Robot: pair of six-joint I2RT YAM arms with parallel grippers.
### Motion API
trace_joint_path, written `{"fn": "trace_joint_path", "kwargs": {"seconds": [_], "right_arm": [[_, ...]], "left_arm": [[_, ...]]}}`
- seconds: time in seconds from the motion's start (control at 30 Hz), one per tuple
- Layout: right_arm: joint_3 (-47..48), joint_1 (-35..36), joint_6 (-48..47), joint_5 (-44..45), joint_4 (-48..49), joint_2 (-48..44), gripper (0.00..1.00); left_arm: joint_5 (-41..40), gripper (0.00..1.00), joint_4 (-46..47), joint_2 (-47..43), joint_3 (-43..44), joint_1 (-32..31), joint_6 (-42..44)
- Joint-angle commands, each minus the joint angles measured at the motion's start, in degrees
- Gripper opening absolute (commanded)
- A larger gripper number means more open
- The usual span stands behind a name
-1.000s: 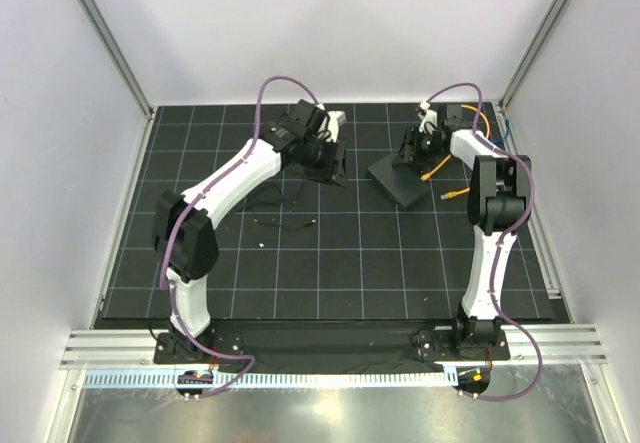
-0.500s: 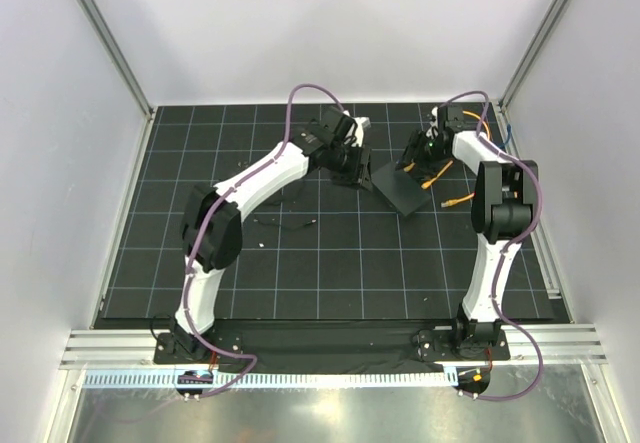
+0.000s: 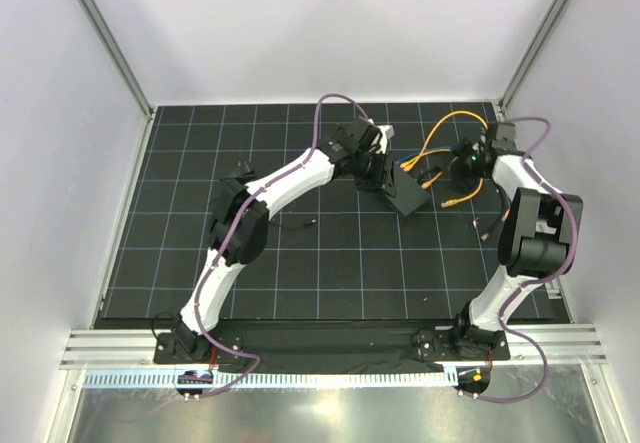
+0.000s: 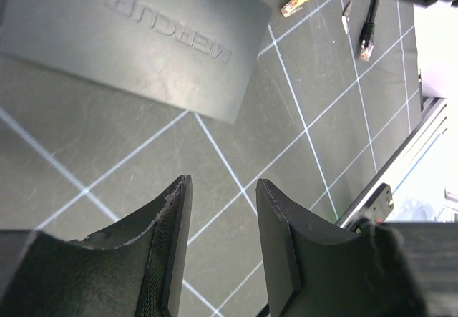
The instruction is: Pull the plug from the switch port
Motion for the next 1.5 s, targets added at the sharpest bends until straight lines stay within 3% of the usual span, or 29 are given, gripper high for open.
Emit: {"fn": "trace_joint_path", "kwargs": {"seconds": [0.0,0.2,0.53,1.03,1.47], "right_arm": [[-5.16,-4.38,4.96,-7.59,8.57,-1.80,0.64],[-11.57,-6.41,6.45,-11.63,15.07,-3.30,0.64],[-12.20,-11.95,10.05,-14.62,19.29,-3.30,0.63],[-14.13,-11.86,12.08,-19.99,26.84,3.91,0.56],[-16.86,-10.19,11.91,-21.04,30.99,7.16,0.46]], "left_arm": [[0.29,0.45,3.43,1.27,3.24,-0.16,-0.38],[0.03,0.45,7.39,4.08,4.55,-0.68,-1.79],[-0.32,0.45,7.92,6.54,5.44,-2.09,-1.79],[0.20,0.47,10.03,12.34,11.23,-2.44,-1.08],[-0.41,0.38,12.58,14.37,10.19,-2.35,-3.63]]}}
